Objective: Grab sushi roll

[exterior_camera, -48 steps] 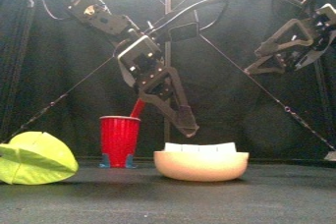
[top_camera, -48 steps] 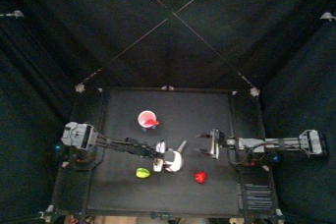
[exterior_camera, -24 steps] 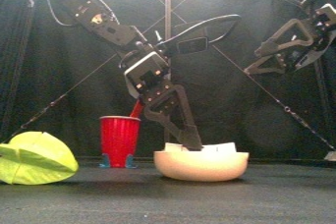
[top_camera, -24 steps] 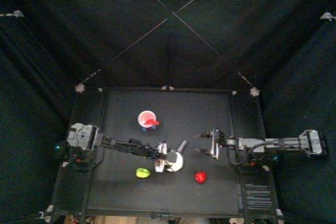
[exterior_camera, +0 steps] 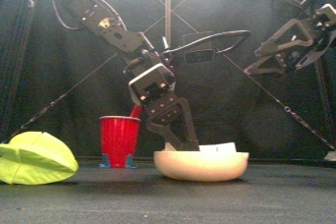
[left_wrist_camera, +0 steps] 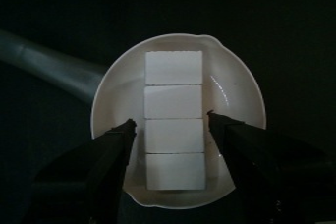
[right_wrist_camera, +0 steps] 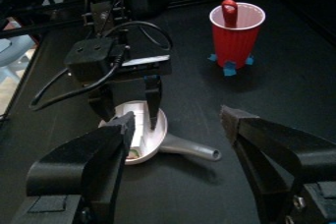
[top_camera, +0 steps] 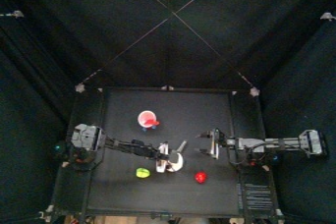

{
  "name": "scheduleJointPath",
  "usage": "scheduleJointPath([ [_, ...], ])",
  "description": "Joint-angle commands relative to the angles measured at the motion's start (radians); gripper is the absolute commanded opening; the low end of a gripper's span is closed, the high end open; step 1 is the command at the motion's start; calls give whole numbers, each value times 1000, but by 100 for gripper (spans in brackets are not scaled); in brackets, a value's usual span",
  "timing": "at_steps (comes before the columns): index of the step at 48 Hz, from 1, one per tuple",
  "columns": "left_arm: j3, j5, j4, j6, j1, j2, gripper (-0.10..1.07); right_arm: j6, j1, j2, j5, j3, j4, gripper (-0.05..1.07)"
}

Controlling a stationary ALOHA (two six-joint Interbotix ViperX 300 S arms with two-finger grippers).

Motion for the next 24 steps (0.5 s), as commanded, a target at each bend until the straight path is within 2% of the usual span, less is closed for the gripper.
scheduleJointPath([
  [1,-26,-3,-2,2,3,-12,93,0,-2,2,-5,-8,0,99],
  [9,-26,-3,0,2,3,-12,89,0,0,2,-5,-8,0,100],
  [24,-31,2,-2,2,3,-21,62,0,-2,2,-5,-8,-3,99],
])
